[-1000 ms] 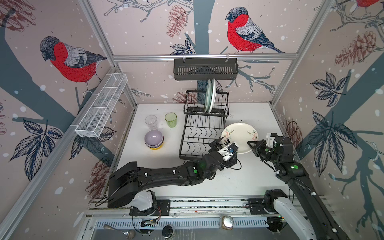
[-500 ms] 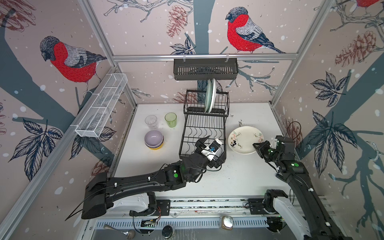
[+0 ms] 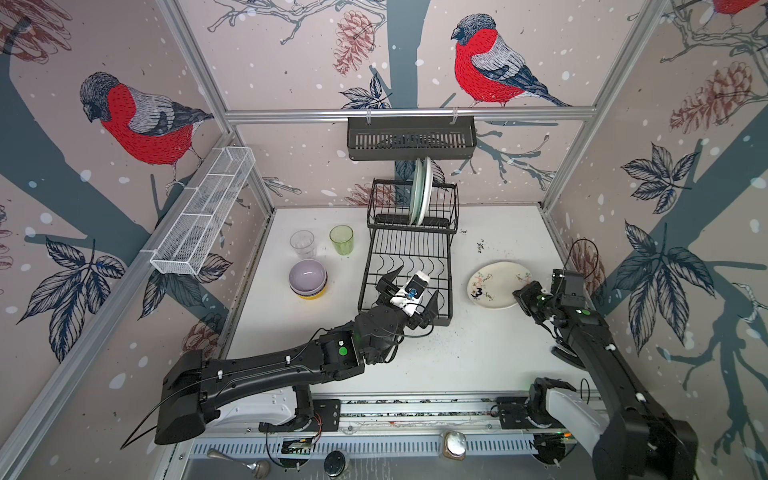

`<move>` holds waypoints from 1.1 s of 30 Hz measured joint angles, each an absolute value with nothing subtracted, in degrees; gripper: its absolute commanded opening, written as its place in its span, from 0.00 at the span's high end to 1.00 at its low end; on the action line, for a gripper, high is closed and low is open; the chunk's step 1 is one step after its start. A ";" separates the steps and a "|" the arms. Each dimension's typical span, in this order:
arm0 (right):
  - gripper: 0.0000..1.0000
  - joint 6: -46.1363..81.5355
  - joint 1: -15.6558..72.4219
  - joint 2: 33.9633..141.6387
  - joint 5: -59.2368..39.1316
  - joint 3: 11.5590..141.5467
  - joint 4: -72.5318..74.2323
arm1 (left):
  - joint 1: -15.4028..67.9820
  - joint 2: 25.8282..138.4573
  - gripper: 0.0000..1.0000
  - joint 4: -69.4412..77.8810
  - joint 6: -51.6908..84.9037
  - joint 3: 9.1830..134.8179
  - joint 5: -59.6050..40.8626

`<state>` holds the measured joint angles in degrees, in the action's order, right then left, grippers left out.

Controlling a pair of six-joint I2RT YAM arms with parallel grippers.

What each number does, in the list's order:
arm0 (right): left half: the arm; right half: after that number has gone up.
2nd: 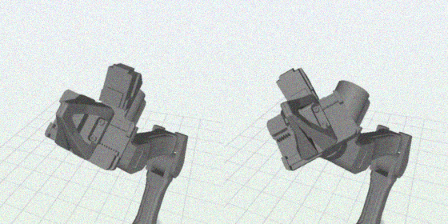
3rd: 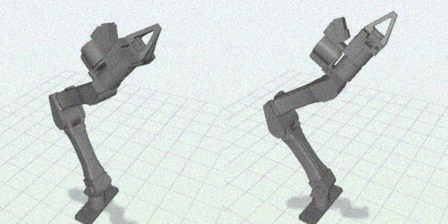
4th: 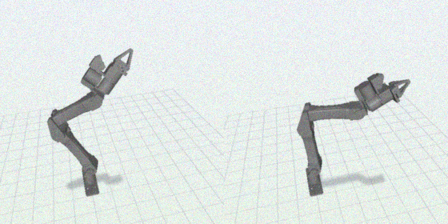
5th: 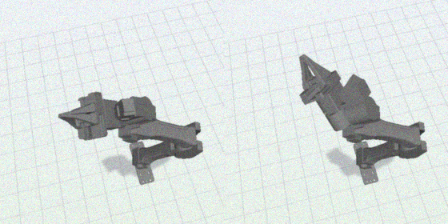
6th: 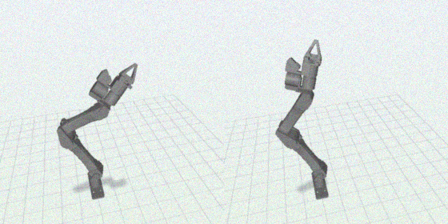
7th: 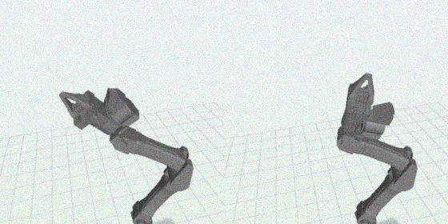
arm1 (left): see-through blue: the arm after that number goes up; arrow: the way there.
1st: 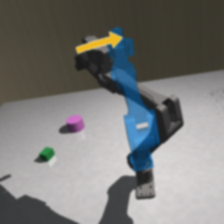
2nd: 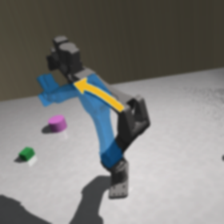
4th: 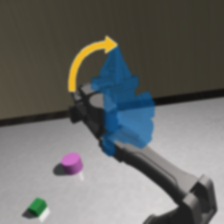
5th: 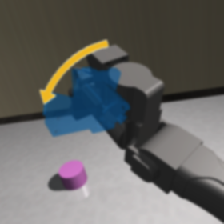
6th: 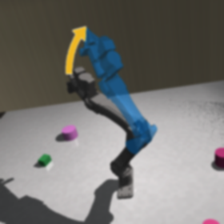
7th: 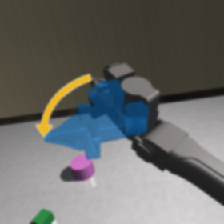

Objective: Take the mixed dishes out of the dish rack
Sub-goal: 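Open the right gripper off the plate while the left gripper returns to the rack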

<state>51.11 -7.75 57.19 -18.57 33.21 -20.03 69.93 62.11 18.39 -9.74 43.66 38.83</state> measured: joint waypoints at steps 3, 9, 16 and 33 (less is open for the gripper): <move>1.00 50.35 -8.58 60.05 -18.15 33.52 -19.59 | 67.40 61.52 0.02 17.61 -6.94 43.97 37.06; 1.00 48.45 -9.43 65.08 -18.52 33.82 -16.56 | 65.80 61.34 0.02 16.49 -4.47 44.82 34.52; 0.94 47.51 -10.04 69.60 -19.62 33.76 -11.51 | 65.65 61.98 0.02 15.97 -3.38 45.58 34.46; 0.81 46.17 -12.34 74.35 -17.96 30.83 -6.20 | 65.54 63.53 0.03 16.97 -0.86 42.76 34.94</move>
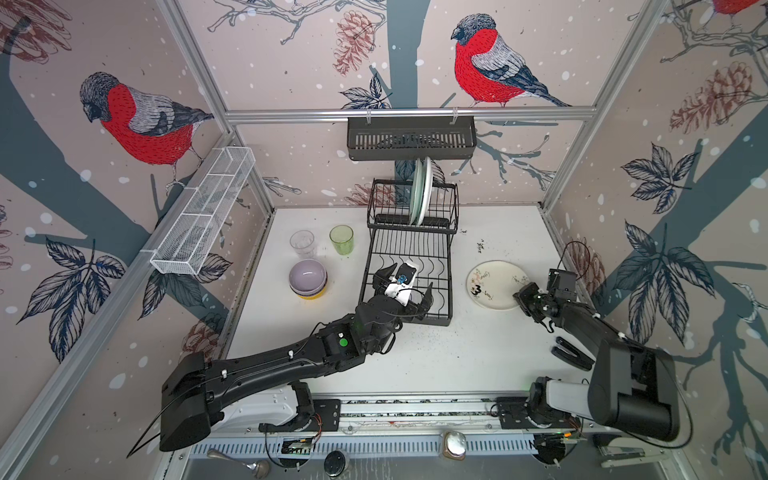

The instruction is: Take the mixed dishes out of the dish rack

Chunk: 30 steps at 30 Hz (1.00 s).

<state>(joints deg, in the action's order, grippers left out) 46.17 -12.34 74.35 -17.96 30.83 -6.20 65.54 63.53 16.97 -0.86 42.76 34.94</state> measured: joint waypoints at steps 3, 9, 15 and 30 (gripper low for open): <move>0.69 45.74 -12.45 74.39 -16.40 30.83 -7.73 | 65.54 63.94 0.02 17.45 -0.40 42.68 34.94; 0.18 44.82 -12.45 74.28 -15.00 30.85 -8.86 | 65.54 63.46 0.02 17.32 1.32 42.00 34.87; 0.09 42.78 -12.45 75.40 -15.05 34.59 -10.96 | 65.54 60.90 0.02 15.92 3.88 40.84 34.54; 0.01 35.53 -12.25 69.17 -15.94 38.17 -14.50 | 65.49 58.22 0.03 9.91 10.76 39.51 30.98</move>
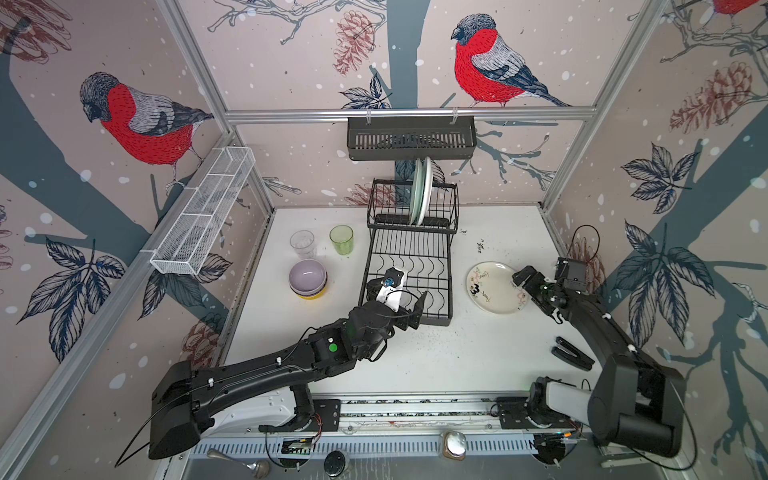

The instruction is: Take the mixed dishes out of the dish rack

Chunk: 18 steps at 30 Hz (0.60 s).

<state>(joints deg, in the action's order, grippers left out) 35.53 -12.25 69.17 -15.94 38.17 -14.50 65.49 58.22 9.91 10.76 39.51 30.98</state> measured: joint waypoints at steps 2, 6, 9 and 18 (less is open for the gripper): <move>0.01 34.33 -12.10 68.42 -15.97 37.32 -14.46 | 65.49 58.08 0.02 9.85 11.86 38.89 30.17; 0.01 33.54 -11.92 67.09 -16.23 34.76 -14.04 | 65.49 57.74 0.03 9.69 13.58 38.13 30.06; 0.01 33.01 -11.81 66.76 -16.80 34.04 -13.54 | 65.49 57.74 0.02 9.45 15.25 38.11 30.00; 0.01 33.39 -9.74 63.83 -22.59 31.51 -9.26 | 65.49 59.09 0.02 5.15 19.57 41.82 28.10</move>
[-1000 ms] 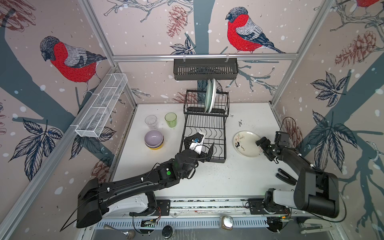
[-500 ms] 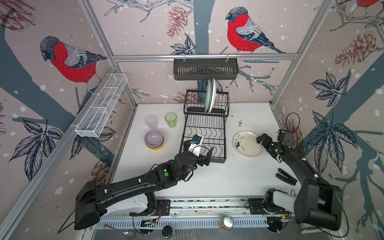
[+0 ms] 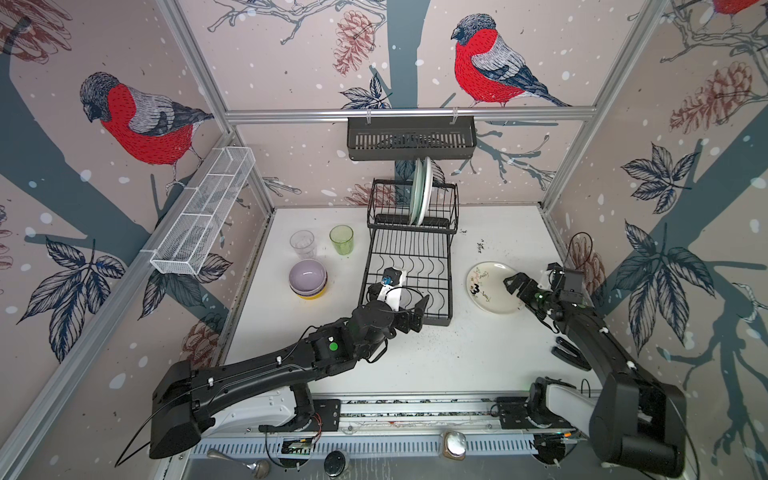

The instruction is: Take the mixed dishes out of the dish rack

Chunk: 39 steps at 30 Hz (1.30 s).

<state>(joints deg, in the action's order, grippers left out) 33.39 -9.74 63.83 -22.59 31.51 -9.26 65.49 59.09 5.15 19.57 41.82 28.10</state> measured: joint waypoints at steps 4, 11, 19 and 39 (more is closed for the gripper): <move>0.01 34.59 -7.18 62.39 -25.23 30.57 -7.53 | 65.49 60.18 0.02 3.86 20.78 43.90 28.03; 0.00 34.94 -3.07 56.77 -26.52 29.43 -6.24 | 65.08 62.98 0.02 2.96 20.91 48.64 27.09; 0.00 34.68 -0.97 50.59 -26.50 27.94 -5.72 | 61.60 67.31 0.03 2.28 20.53 54.87 25.54; 0.00 32.91 -0.16 38.37 -27.81 20.53 2.66 | 43.00 71.09 0.11 -0.51 21.08 64.77 11.92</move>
<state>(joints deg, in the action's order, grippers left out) 32.91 -0.16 38.37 -27.81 20.53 2.66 43.00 71.09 -0.51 21.08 64.77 11.92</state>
